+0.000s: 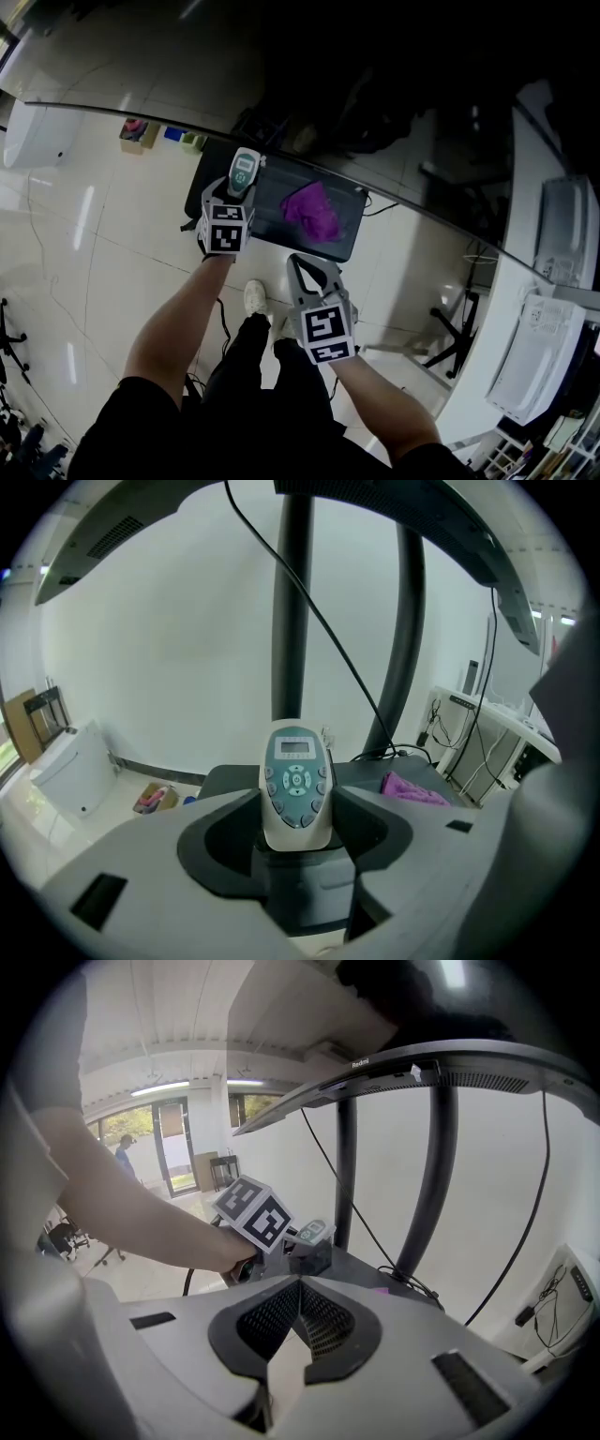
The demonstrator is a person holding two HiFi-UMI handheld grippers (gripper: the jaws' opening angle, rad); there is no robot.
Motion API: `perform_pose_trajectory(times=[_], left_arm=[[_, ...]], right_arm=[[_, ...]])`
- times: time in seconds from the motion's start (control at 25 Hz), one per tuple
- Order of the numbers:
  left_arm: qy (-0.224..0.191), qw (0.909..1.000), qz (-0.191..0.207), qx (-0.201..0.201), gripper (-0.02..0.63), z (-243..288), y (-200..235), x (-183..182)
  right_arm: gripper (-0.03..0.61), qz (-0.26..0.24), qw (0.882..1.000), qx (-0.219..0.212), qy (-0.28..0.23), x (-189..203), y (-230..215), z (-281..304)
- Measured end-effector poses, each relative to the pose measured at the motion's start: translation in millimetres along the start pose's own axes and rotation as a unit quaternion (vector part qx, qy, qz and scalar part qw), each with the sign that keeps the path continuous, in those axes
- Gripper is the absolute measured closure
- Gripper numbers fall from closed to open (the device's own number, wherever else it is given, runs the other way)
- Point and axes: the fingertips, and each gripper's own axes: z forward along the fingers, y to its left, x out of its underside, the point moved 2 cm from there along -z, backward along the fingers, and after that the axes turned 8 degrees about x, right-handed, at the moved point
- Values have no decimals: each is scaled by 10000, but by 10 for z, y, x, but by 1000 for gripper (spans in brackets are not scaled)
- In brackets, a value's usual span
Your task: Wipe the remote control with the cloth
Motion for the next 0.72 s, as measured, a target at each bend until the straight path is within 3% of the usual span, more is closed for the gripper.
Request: perform_pose_trajectory(times=[0.28, 0.48, 0.52, 0.6, 0.72], left_arm=[[-12, 9998, 186, -22, 391, -86, -20, -14], [-87, 9994, 325, -28, 391, -277, -86, 13], [-108, 9992, 377, -28, 391, -343, -104, 14], [-149, 9986, 516, -10, 392, -489, -179, 21], [-205, 9972, 711, 55, 391, -690, -360, 36]], right_arm=[[554, -23, 9999, 147, 16, 29, -180, 194], [539, -308, 9973, 590, 323, 251, -529, 559], [492, -398, 9956, 685, 494, 345, -609, 684], [327, -533, 9912, 778, 931, 578, -763, 951], [325, -743, 9829, 743, 1511, 908, -918, 1321]])
